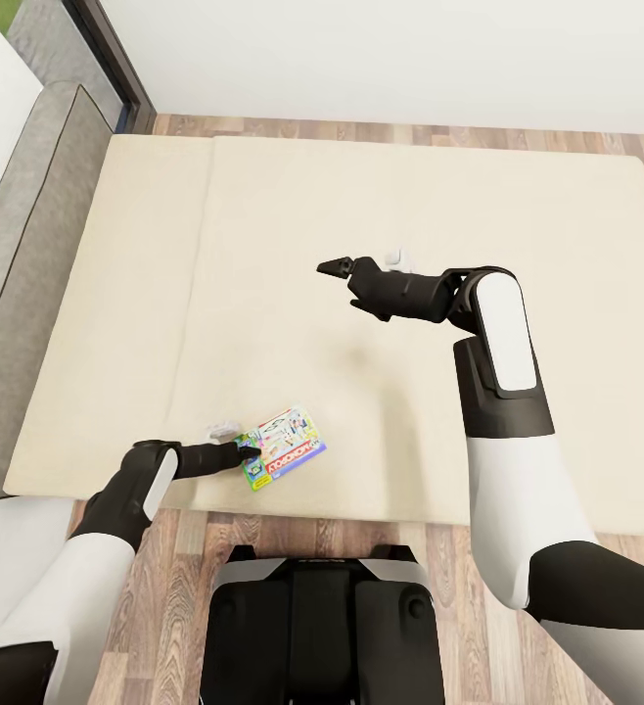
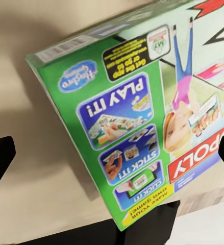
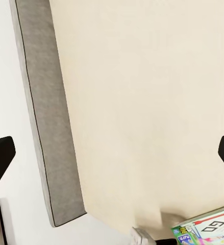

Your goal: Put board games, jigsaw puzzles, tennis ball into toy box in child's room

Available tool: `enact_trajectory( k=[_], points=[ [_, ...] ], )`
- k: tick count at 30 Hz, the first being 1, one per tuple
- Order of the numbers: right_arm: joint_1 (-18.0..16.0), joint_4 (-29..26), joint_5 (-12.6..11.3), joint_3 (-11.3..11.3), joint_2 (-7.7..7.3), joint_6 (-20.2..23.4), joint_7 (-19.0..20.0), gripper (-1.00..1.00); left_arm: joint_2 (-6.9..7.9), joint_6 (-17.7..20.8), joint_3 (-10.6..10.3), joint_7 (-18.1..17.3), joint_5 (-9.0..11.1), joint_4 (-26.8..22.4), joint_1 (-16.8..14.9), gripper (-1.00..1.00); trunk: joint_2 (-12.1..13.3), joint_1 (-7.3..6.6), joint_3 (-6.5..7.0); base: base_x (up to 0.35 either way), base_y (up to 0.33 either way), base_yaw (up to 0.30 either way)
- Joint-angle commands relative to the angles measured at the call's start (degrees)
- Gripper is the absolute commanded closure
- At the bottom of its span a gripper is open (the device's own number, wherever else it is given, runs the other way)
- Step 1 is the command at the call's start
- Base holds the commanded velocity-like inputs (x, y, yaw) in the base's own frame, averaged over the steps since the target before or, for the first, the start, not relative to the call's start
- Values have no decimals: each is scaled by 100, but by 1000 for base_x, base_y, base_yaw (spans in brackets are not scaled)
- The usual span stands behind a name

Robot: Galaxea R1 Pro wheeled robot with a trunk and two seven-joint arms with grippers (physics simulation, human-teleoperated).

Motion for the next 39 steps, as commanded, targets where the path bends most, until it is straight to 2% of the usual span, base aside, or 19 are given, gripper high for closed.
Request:
enact_trajectory(
  k=[1, 39],
  points=[
    [-3, -3, -52, -2, 2, 9, -60, -100, -1, 38, 9, 12, 54, -2, -2, -100, -9, 3, -6, 0, 0, 0],
    [-1, 5, -52, -2, 2, 9, -60, -100, -6, -203, -9, -71, 48, 49, -2, -100, -9, 3, -6, 0, 0, 0]
  ],
)
